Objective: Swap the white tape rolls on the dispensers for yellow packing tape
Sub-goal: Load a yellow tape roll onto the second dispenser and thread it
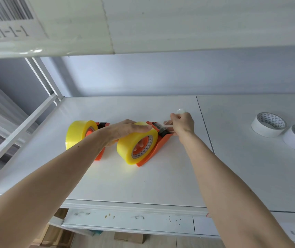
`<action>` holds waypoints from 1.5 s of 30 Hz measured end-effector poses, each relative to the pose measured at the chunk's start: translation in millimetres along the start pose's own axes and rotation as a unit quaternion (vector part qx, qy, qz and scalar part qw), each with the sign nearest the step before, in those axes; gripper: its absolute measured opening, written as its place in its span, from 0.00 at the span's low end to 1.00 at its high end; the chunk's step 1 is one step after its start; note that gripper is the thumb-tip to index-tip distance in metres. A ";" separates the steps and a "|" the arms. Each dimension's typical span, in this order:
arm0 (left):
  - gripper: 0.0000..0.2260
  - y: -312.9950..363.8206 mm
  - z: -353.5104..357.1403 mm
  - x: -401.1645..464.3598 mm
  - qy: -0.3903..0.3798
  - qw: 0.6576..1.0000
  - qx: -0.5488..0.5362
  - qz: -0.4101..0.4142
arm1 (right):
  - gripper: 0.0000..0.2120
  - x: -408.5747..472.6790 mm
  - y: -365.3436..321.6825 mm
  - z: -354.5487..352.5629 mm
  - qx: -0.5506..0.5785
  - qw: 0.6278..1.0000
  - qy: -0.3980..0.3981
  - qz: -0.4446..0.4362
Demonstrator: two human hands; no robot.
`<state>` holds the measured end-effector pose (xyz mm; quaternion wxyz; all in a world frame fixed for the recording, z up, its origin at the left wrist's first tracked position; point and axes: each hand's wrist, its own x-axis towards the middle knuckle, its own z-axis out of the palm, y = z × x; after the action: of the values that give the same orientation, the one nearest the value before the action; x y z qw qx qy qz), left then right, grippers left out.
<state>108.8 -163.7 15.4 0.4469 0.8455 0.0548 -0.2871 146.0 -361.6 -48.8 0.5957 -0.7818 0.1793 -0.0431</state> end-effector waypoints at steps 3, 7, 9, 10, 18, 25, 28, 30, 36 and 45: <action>0.22 0.5 -1.7 -3.4 -0.010 0.999 -0.040 0.000 | 0.12 1.2 -0.5 -1.9 0.059 0.997 -0.025 0.038; 0.15 2.3 -1.5 -12.0 -0.036 0.996 -0.078 -0.013 | 0.07 5.4 -0.3 -4.4 0.125 0.986 -0.053 0.093; 0.17 0.2 -0.9 -13.1 -0.027 0.994 -0.100 -0.026 | 0.07 7.6 -0.3 -4.5 0.138 0.983 -0.054 0.112; 0.16 -1.1 0.1 -14.1 -0.015 0.994 -0.108 -0.026 | 0.07 8.5 0.2 -4.1 0.139 0.982 -0.054 0.117; 0.24 -19.5 11.6 -11.0 0.071 0.985 -0.160 0.013 | 0.06 8.4 10.4 9.8 0.207 0.953 -0.057 0.214; 0.31 -22.5 14.3 -15.0 0.089 0.980 -0.172 0.035 | 0.09 0.4 16.9 18.5 0.219 0.930 -0.095 0.281; 0.22 -24.6 14.5 -17.1 0.089 0.980 -0.174 0.043 | 0.09 -0.9 12.3 17.8 0.207 0.932 -0.105 0.278; 0.10 -27.7 14.7 -18.5 0.098 0.976 -0.189 0.051 | 0.07 -2.4 9.2 19.9 0.201 0.938 -0.104 0.265; 0.11 -36.7 13.3 -23.6 0.102 0.967 -0.222 0.075 | 0.11 -2.4 3.7 29.6 0.198 0.951 -0.073 0.224; 0.15 -32.3 21.9 -23.8 0.142 0.953 -0.262 0.052 | 0.26 -17.9 1.6 32.6 0.148 0.972 -0.095 0.158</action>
<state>68.2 -157.8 -4.8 0.6544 0.7326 0.1468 -0.1162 138.0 -326.2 -57.0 0.7185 -0.6471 0.2345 0.1001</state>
